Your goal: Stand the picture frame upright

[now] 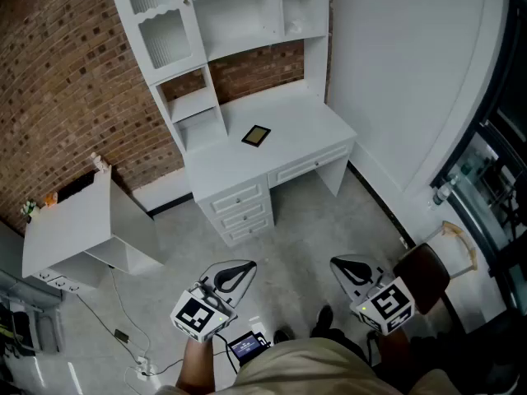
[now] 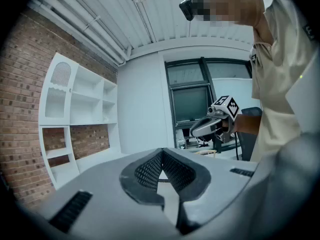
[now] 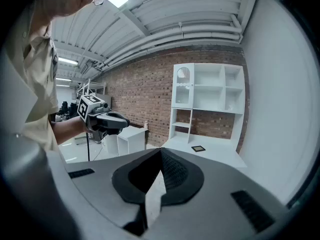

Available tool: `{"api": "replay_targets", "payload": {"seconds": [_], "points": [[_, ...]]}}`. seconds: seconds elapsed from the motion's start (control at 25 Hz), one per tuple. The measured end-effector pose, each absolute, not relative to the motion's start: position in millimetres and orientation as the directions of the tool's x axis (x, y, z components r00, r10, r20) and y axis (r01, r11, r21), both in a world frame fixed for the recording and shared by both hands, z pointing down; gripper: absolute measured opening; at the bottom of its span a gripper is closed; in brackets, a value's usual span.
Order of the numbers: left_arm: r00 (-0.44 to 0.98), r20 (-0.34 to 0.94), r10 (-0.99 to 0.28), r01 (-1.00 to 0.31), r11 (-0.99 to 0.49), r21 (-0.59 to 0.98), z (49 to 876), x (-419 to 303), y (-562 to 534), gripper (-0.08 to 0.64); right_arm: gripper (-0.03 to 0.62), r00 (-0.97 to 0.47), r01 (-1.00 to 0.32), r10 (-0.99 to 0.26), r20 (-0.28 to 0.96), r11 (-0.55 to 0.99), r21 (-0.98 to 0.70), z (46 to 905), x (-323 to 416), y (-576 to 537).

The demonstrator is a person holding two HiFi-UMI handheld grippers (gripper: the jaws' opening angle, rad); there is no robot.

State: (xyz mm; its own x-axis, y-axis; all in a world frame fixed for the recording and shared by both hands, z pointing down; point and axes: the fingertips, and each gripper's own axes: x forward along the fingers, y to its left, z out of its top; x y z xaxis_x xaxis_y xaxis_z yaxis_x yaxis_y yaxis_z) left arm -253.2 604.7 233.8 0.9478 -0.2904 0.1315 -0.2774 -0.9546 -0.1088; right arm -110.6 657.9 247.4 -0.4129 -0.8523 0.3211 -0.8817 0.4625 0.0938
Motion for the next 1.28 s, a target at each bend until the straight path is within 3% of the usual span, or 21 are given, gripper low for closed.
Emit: {"api": "replay_targets", "payload": {"seconds": [0.68, 1.28], "points": [[0.924, 0.169, -0.343, -0.33, -0.939, -0.1, 241.0, -208.7, 563.4, 0.006, 0.003, -0.487, -0.855, -0.824, 0.291, 0.518, 0.036, 246.9, -70.1, 609.5], [0.88, 0.215, -0.423, -0.403, -0.906, -0.132, 242.6, -72.7, 497.7, 0.006, 0.003, -0.533, -0.829, -0.788, 0.307, 0.559, -0.005, 269.0, 82.2, 537.3]]}}
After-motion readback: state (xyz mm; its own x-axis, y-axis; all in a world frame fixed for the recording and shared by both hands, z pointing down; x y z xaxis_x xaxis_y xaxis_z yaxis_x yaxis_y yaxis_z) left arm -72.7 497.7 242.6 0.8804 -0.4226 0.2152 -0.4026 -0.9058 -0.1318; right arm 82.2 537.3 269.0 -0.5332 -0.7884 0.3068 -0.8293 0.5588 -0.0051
